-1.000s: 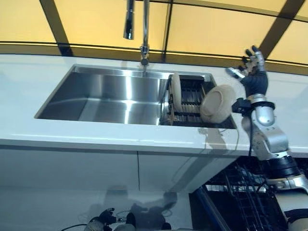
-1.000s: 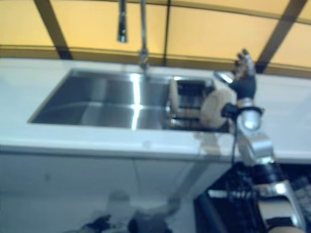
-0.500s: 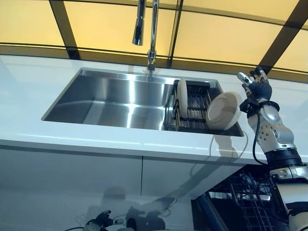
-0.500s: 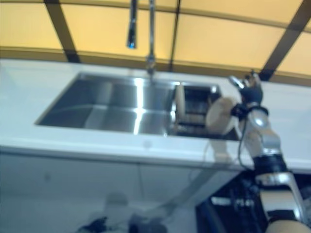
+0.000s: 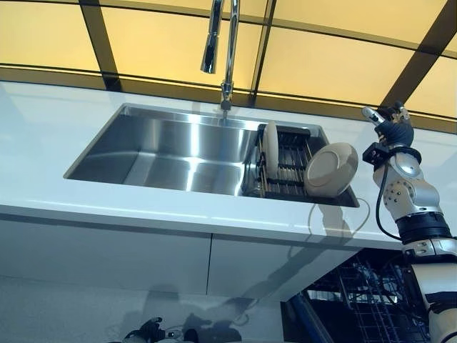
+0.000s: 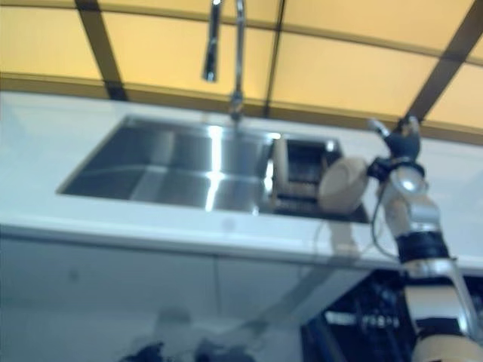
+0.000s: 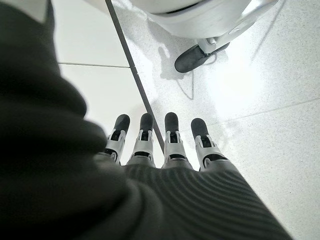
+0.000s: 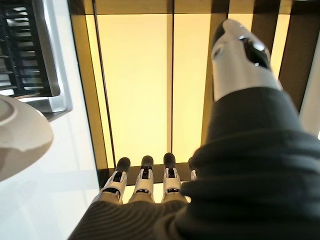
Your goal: Take plates into dishwasher
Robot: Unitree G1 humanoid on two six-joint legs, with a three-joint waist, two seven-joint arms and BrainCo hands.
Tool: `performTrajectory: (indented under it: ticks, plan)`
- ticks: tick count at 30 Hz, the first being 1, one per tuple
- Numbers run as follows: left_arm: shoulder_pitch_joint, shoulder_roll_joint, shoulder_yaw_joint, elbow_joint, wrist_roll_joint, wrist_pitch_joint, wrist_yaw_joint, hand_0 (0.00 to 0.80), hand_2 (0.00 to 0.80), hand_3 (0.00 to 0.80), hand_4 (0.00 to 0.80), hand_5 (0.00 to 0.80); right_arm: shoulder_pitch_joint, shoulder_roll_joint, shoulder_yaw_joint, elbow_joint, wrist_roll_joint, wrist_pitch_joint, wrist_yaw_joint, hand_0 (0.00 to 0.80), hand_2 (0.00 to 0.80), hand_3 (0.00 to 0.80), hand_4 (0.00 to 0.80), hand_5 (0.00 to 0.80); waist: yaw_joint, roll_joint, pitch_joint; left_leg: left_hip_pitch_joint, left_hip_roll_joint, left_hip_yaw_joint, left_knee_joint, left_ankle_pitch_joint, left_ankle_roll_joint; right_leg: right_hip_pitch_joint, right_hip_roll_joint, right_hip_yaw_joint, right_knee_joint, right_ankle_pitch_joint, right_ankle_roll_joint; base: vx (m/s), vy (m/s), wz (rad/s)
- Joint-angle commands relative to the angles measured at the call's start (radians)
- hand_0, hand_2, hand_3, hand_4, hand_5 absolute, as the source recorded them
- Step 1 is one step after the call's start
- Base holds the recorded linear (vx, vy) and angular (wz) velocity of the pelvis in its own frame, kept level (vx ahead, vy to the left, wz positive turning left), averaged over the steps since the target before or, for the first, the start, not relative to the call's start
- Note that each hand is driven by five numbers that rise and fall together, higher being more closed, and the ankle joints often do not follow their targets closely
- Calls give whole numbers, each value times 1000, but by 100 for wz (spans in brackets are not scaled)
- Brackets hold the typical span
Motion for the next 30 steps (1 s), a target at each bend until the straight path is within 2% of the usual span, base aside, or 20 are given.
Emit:
performTrajectory:
  ticks: [1,4,7,22,30]
  plan:
    - [-58,0,-70,57,-23,-14,6,0,0,0,0,0,-110,-81,9,60,-17,17,24,0,0,0,0,0,41,3,-16,53,0,11,3,-100,-33,-8,-12,-21,38,-26,40,0,0,0]
    - [-61,4,-70,53,-24,-10,3,0,0,0,0,0,-110,-97,20,105,14,79,77,0,0,0,0,0,38,0,-15,55,1,15,3,-101,-33,-8,-11,-22,37,-25,39,0,0,0]
    - [-63,4,-72,54,-27,-9,7,0,0,0,0,0,-122,-112,35,142,26,101,112,0,0,0,0,0,38,-3,-14,57,1,17,3,-103,-34,-7,-11,-23,36,-24,39,0,0,0]
    - [-51,12,-78,36,-33,-5,10,0,0,0,0,0,-125,-119,37,250,22,147,147,0,0,0,0,0,41,1,-4,66,-1,19,3,-108,-30,-9,-12,-26,43,-24,42,0,0,0]
    - [-59,17,-83,33,-36,-6,7,0,0,0,0,0,-115,-110,42,264,36,185,211,0,0,0,0,0,42,1,6,64,-2,19,3,-108,-27,-15,-12,-26,48,-25,42,0,0,0]
